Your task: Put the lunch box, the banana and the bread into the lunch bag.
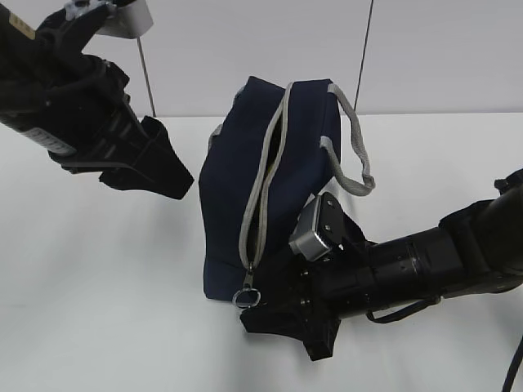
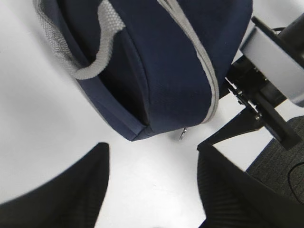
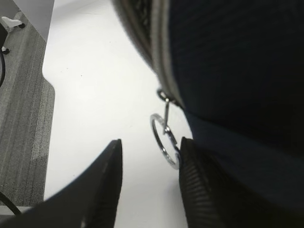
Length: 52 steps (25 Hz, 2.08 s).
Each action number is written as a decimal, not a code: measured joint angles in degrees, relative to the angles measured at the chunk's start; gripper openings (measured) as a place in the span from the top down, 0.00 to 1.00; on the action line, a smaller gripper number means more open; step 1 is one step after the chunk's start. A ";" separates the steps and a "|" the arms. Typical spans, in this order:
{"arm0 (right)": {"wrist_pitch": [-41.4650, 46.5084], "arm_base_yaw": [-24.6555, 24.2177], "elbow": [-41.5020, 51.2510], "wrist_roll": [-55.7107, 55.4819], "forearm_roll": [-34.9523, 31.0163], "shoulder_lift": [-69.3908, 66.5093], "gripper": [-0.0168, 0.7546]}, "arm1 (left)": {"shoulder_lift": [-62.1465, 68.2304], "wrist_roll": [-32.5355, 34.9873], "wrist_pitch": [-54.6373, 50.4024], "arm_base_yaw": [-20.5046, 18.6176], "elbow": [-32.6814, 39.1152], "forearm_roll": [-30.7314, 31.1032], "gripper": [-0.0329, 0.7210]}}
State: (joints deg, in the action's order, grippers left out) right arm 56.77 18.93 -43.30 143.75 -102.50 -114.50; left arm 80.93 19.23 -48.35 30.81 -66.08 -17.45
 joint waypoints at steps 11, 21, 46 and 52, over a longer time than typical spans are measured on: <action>-1.08 0.00 0.00 -0.72 1.33 0.00 0.67 | 0.00 0.00 0.00 0.00 0.00 0.00 0.41; -2.87 0.00 0.00 -3.86 0.42 0.00 0.64 | 0.00 0.00 0.00 0.00 0.00 0.00 0.41; -7.85 0.00 0.00 -13.40 5.81 0.63 0.62 | 0.00 0.00 -0.13 0.00 0.00 0.02 0.41; -4.90 0.00 0.00 -15.65 8.16 2.85 0.61 | 0.00 0.00 -0.13 0.00 0.00 0.02 0.41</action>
State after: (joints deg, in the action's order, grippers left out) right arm 51.86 18.93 -43.30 128.11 -94.34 -111.66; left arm 80.93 19.23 -48.48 30.81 -66.08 -17.43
